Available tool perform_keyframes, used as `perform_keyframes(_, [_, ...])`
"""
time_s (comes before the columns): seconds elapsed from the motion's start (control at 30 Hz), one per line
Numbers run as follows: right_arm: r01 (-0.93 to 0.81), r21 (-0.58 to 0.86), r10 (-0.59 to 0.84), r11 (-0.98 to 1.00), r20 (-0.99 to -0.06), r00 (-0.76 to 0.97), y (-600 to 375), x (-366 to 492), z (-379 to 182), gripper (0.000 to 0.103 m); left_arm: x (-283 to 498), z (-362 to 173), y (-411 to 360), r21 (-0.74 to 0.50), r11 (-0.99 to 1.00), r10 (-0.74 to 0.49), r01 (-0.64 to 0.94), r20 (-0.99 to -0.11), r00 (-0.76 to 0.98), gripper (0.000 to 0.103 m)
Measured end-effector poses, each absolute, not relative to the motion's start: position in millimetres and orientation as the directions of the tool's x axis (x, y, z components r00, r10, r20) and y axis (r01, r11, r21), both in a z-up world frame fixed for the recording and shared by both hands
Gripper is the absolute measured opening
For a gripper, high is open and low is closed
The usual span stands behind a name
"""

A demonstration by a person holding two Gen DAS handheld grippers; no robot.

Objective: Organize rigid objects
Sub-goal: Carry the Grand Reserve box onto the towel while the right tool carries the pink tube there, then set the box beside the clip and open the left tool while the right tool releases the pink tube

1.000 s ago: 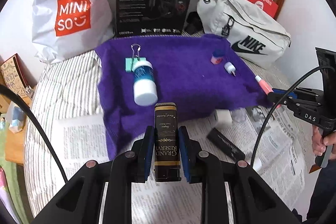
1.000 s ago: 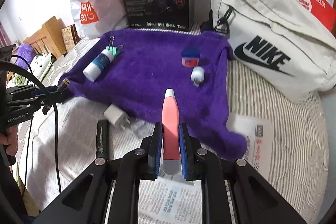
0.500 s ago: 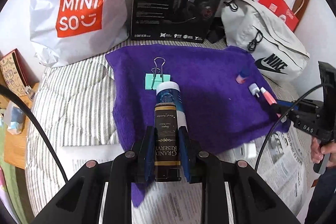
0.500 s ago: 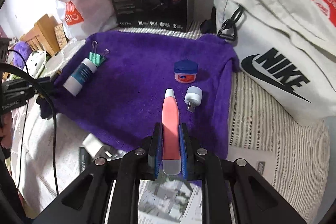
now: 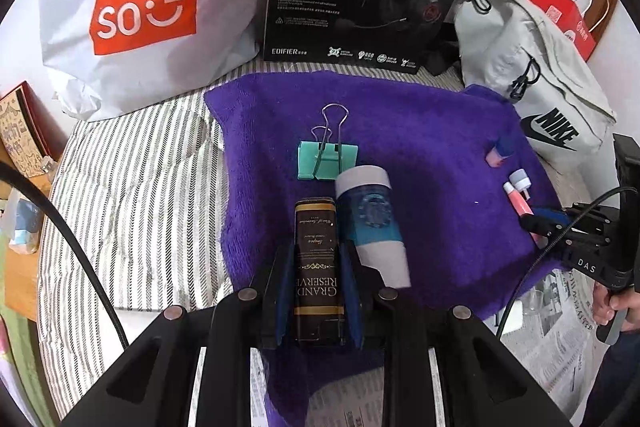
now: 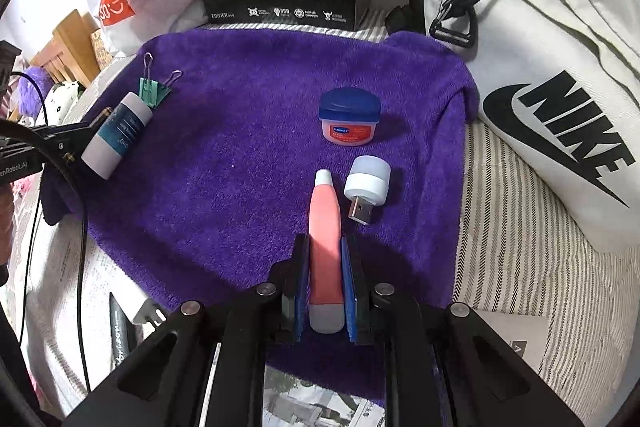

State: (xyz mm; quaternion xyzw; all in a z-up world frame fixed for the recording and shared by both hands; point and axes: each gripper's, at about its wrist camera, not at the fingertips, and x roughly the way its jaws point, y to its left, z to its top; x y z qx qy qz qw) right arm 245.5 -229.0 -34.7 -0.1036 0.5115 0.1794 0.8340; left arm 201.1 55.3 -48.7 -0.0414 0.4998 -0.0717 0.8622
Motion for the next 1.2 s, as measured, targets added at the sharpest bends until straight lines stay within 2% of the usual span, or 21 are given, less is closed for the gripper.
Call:
perform_keyframes(0.27, [-0.407,0.005,0.191,0.914,-0.888,0.419,-227,251,-34,0.015,220,-56,49,-0.111,0.991,-0.130,0.069,-0.872,0.472,0.023])
perform_keyframes(0.93, [-0.437,-0.031,0.180,0.899,-0.884,0.432,-219,255,-35,0.016,230,-56,39,-0.092,0.990,-0.131,0.109,-0.884,0.449,0.023])
perform_keyframes(1.2, [-0.430,-0.002,0.199,0.903,-0.885,0.422,-224,251,-35,0.018,222,-49,36,-0.095,0.988,-0.139,0.123,-0.896,0.421,0.031])
